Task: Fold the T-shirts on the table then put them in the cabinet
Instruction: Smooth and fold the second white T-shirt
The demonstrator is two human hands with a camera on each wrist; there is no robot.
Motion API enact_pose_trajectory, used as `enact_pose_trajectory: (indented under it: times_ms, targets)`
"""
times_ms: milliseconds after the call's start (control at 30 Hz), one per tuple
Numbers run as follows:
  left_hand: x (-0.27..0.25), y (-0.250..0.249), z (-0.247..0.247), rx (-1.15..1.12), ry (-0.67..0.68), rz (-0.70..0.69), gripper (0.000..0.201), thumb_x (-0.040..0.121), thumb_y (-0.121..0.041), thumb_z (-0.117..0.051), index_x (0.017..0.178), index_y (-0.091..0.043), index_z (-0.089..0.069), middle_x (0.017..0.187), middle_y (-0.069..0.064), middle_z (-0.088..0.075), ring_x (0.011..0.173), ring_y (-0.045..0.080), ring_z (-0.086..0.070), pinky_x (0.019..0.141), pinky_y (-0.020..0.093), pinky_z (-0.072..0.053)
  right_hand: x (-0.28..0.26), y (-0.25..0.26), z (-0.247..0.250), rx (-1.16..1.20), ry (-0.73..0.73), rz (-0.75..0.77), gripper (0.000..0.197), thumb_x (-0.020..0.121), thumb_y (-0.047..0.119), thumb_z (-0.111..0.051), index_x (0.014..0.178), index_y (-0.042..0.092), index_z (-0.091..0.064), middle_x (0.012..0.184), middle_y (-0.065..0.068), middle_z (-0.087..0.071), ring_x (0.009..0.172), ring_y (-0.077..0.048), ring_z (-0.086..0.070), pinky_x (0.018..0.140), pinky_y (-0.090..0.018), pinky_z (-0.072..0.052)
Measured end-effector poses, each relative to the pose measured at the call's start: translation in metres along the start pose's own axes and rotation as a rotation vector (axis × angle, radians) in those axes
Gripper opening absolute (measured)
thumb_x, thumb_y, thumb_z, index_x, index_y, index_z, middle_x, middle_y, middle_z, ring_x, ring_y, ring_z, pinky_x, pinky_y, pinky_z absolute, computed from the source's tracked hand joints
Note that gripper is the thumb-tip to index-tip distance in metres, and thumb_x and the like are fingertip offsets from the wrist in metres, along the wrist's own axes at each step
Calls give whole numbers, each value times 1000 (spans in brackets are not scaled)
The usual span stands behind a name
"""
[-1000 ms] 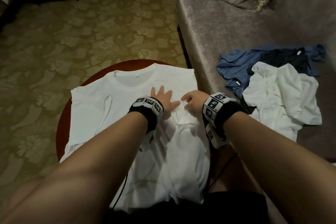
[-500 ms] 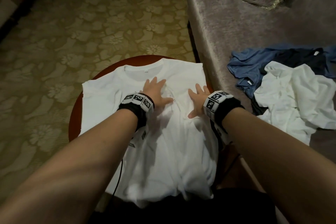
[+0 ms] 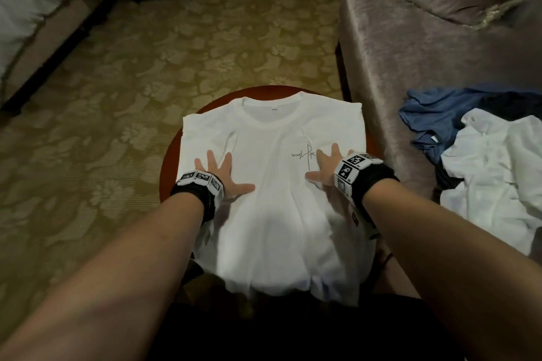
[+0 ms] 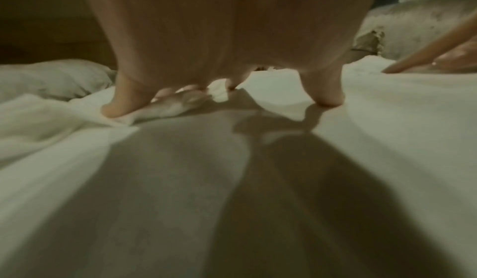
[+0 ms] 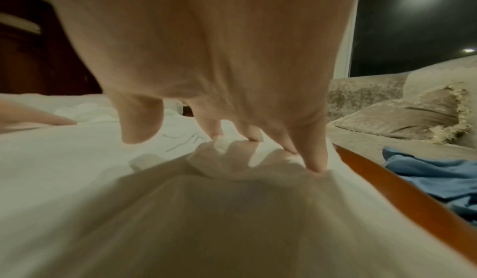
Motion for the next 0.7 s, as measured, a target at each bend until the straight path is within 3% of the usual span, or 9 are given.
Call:
enact_pose_trajectory:
  times_ms: [167, 367, 700]
  targets:
    - [18, 5, 20, 8, 3, -40, 119, 66, -82, -55, 150, -35, 15, 156, 5, 27, 142, 44, 17, 114, 59, -6, 18, 8, 16, -4, 24, -17, 92, 83, 72, -44, 153, 30, -1, 158, -14, 13, 143, -45, -4, 116, -56, -12]
    - [48, 1, 39, -5, -33, -63, 120, 65, -82, -56, 149, -35, 15, 156, 5, 27, 142, 45, 18, 113, 60, -6, 36, 10, 29, -12, 26, -43, 99, 79, 73, -49, 151, 34, 7, 158, -9, 18, 141, -50, 2, 114, -57, -10]
    - [70, -2, 47, -22, -62, -93, 120, 64, -81, -59, 150, -35, 12, 156, 5, 26, 141, 45, 19, 113, 61, -6, 51, 9, 40, 8, 23, -64, 101, 78, 74, -50, 151, 34, 8, 158, -8, 18, 141, -51, 2, 114, -58, -10]
Point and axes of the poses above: each hand's wrist, its own x-axis towards the middle knuckle, its own z-axis out of the back of the hand, y = z × x, the point moved 1 cm from there along x, towards the middle knuckle
